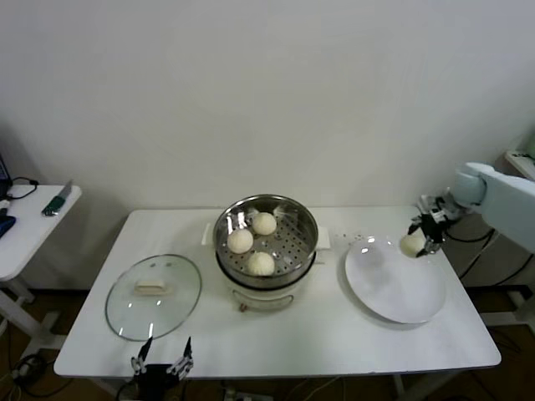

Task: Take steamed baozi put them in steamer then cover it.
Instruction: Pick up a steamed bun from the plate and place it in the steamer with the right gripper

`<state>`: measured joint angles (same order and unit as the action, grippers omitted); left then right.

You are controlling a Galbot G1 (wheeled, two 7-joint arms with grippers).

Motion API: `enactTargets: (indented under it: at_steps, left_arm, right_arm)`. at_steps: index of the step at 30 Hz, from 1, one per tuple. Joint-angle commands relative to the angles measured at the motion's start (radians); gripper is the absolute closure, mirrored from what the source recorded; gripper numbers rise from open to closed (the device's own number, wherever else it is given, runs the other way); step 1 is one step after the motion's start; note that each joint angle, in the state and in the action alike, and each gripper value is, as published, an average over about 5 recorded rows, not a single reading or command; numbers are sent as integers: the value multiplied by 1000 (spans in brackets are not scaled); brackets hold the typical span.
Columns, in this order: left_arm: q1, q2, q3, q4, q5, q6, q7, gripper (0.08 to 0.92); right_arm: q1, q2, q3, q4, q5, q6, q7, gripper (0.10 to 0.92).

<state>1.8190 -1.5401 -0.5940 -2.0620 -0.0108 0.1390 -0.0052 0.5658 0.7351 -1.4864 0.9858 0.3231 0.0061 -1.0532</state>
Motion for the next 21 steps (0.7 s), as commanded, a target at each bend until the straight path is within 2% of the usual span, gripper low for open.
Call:
enactTargets:
  at_steps: [1,9,21]
  left_arm:
    - [0,9,0,-4,-2,-1,-1,177]
    - [9,19,-2,-24,-15,1,-1,177]
    - [9,18,-15,-17,-28,1,-1,177]
  right_arm:
    - [586,55,-381,392,337,-109,-4,338]
    - [653,239,-343,460,530,-206,30,339]
    - [350,428,-221,371,499,-295,144,338]
